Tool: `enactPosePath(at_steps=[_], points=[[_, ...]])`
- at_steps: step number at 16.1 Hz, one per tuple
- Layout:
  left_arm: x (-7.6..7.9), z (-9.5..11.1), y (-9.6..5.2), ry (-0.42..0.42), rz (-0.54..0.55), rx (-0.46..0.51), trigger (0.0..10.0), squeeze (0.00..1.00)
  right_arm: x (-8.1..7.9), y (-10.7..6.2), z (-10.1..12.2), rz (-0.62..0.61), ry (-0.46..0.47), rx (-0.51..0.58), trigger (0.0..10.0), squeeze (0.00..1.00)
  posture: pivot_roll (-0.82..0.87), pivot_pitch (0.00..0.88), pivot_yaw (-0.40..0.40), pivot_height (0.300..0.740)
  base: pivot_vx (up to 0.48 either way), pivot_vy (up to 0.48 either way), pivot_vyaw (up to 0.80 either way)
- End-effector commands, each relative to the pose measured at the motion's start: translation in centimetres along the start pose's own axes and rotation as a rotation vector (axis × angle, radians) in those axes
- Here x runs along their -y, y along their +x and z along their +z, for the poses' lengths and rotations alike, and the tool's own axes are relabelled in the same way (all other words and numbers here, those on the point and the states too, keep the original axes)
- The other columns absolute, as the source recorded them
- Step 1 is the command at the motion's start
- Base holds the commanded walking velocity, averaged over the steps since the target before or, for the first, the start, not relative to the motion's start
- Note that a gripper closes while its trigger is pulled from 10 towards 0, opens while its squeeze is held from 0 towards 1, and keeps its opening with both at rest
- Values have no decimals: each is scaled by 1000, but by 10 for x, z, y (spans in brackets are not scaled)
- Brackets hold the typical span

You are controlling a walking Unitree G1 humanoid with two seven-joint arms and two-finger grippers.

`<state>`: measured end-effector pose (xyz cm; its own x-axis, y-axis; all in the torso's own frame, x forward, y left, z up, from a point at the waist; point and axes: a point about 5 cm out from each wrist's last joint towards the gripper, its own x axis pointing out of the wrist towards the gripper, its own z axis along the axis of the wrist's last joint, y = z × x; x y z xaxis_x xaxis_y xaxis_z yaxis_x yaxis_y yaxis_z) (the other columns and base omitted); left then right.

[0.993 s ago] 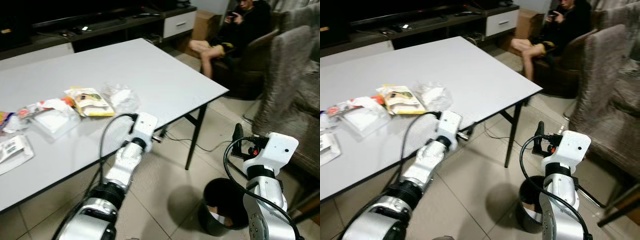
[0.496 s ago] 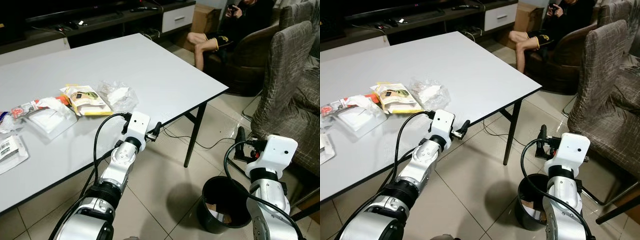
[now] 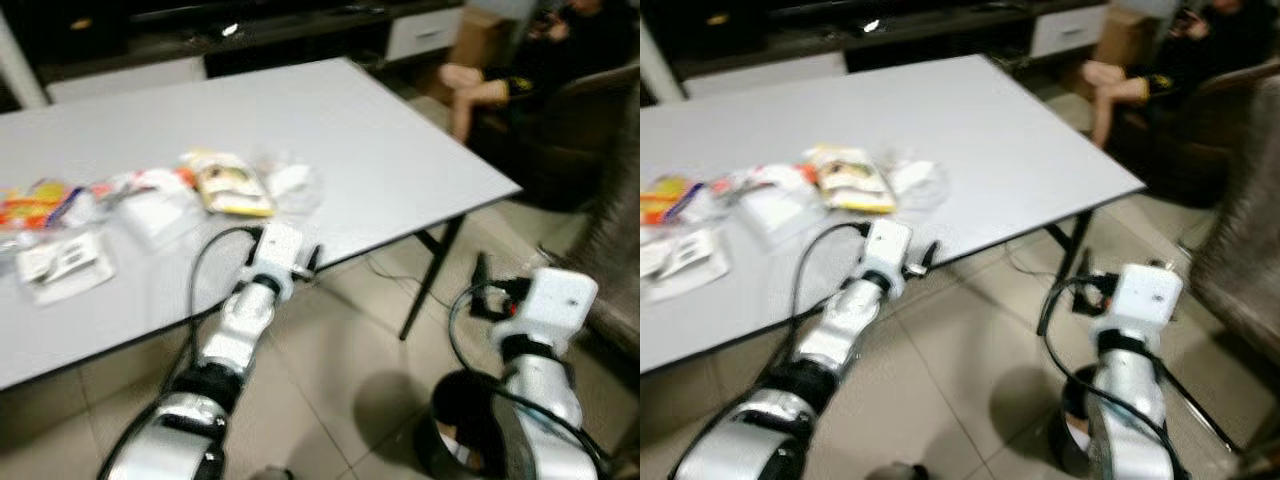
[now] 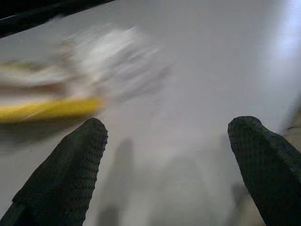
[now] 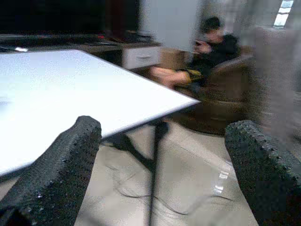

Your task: Picking trash to rubbish bin

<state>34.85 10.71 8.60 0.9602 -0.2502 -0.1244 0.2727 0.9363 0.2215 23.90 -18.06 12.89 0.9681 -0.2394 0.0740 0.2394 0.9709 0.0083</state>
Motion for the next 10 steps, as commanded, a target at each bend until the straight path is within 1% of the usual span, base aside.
enactPosePath(at_steps=[1,6,7,8,10], points=[[3,4,3,6,5,-1,10000,0,4,2,1,-10,-25,10,10000,0,88,41,-16,740,0,0,800],[-2,-2,2,28,26,-39,10000,0,2,4,1,2,-30,12,10000,0,92,33,-18,740,0,0,800],[-5,-8,1,41,25,-60,10000,0,1,4,0,10,-34,10,10000,0,92,33,-18,740,0,0,800],[-10,-13,-2,34,25,-81,10000,0,-1,5,-2,27,-39,5,10000,0,92,33,-18,740,0,0,800],[-17,-20,-7,-14,32,-106,10000,0,-1,4,-4,47,-47,-2,10000,0,102,38,-22,740,0,0,0]])
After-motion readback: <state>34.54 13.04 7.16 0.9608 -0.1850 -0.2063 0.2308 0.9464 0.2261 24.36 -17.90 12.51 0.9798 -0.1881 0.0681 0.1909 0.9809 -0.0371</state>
